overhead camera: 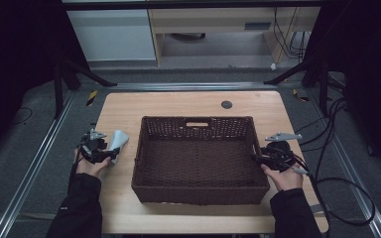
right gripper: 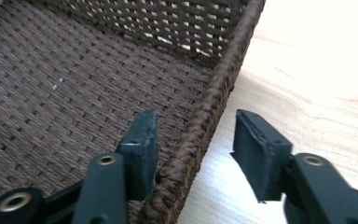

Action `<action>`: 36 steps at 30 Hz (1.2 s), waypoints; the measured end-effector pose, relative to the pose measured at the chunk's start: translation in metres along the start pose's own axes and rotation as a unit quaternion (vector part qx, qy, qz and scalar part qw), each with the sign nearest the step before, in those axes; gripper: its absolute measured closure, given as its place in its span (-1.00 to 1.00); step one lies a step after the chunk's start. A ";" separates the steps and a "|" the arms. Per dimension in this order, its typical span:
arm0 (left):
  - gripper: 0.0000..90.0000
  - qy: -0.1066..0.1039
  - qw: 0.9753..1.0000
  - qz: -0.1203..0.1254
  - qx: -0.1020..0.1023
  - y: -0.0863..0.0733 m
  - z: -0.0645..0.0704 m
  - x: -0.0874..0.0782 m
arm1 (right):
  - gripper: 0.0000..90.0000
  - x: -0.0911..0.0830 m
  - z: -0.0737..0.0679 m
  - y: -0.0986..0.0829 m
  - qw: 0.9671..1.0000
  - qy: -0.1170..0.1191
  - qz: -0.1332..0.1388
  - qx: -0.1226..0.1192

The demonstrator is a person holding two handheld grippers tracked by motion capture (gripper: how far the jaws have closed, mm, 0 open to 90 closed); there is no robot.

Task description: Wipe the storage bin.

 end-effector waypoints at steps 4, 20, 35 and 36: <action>0.17 -0.002 1.000 -0.013 -0.002 0.001 0.002 0.008 | 0.07 -0.002 -0.003 0.006 1.000 -0.009 0.004 -0.008; 0.82 -0.024 0.999 -0.022 -0.022 -0.002 0.006 0.006 | 0.19 0.004 -0.001 0.005 0.999 -0.028 -0.018 0.000; 0.82 -0.053 0.997 0.044 0.019 0.023 0.038 -0.024 | 0.56 0.010 -0.002 0.006 1.000 -0.001 -0.008 -0.003; 0.82 -0.052 0.998 0.040 0.019 0.022 0.037 -0.022 | 0.56 0.011 -0.003 0.006 1.000 0.003 -0.006 -0.002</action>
Point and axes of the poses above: each handheld gripper's, and its own axes: x roughly forward along the jaws, y roughly out of its top, z roughly to its right, the point moved 3 cm from there along x, roughly forward along the jaws, and after that the axes turned 1 degree about z, right-handed, at the moved point
